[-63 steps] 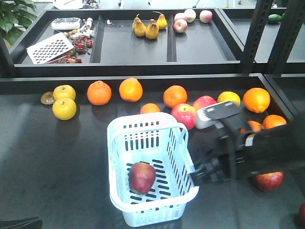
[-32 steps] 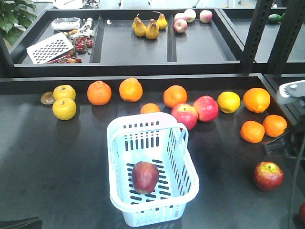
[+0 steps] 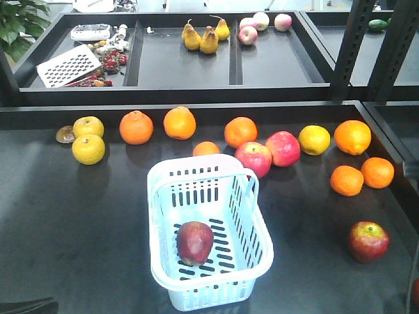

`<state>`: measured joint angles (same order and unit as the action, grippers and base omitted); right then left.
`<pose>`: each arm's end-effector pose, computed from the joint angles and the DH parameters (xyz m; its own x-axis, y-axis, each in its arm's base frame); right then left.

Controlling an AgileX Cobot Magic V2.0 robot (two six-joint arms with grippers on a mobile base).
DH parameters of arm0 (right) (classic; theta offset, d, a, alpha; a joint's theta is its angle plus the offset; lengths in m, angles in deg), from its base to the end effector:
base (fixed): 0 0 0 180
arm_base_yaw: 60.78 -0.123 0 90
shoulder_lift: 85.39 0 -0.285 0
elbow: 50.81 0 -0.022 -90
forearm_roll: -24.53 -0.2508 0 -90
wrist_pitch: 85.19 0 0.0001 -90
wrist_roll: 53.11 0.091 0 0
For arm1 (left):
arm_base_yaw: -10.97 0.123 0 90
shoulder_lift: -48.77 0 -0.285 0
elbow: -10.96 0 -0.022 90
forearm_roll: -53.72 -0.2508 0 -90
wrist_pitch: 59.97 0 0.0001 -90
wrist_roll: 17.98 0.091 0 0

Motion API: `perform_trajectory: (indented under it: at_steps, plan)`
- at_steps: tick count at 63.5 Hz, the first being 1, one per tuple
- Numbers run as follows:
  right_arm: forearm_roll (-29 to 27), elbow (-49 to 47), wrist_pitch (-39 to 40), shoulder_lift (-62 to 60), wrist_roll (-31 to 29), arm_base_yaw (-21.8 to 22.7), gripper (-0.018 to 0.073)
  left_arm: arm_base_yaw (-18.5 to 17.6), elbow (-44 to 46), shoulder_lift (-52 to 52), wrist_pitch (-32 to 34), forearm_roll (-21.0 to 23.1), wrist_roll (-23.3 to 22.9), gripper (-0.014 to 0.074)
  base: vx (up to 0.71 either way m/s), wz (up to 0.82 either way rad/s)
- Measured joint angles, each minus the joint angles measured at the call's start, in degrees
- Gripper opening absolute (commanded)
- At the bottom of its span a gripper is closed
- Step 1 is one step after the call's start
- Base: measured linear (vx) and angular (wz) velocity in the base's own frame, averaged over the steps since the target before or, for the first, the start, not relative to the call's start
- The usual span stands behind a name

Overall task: Pick three apples into basket with both arms
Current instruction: 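Move the right gripper back toward the next red apple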

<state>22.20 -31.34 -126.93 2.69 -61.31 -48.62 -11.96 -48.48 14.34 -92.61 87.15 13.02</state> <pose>0.2768 -0.0571 0.2749 -0.8571 0.0696 -0.5104 0.1012 0.9943 -0.0344 0.0726 -0.0601 0.2431 -0.4674 0.2326 -0.8529 0.6202 0.7738 -0.1288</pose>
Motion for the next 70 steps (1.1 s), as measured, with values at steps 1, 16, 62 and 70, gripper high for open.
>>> perform_trajectory:
  at_steps: [1, 16, 62, 70]
  plan:
    - [-1.0, -1.1, -0.7, 0.6, -0.4, 0.4, 0.0363, 0.0, 0.0, 0.0, 0.0, 0.0, 0.0, -0.0006, 0.00, 0.00]
    - [-6.2, -14.5, -11.0, 12.8, -3.4, 2.8, 0.0645, 0.0, 0.0, 0.0, 0.0, 0.0, 0.0, -0.0006, 0.00, 0.00]
    - [-10.9, -17.0, -9.8, 32.8, -7.0, 2.8, 0.0588, 0.0, 0.0, 0.0, 0.0, 0.0, 0.0, -0.0006, 0.00, 0.00]
    - [-11.5, -17.0, -9.3, 34.8, -7.4, 2.8, 0.0585, 0.0, 0.0, 0.0, 0.0, 0.0, 0.0, -0.0006, 0.00, 0.00]
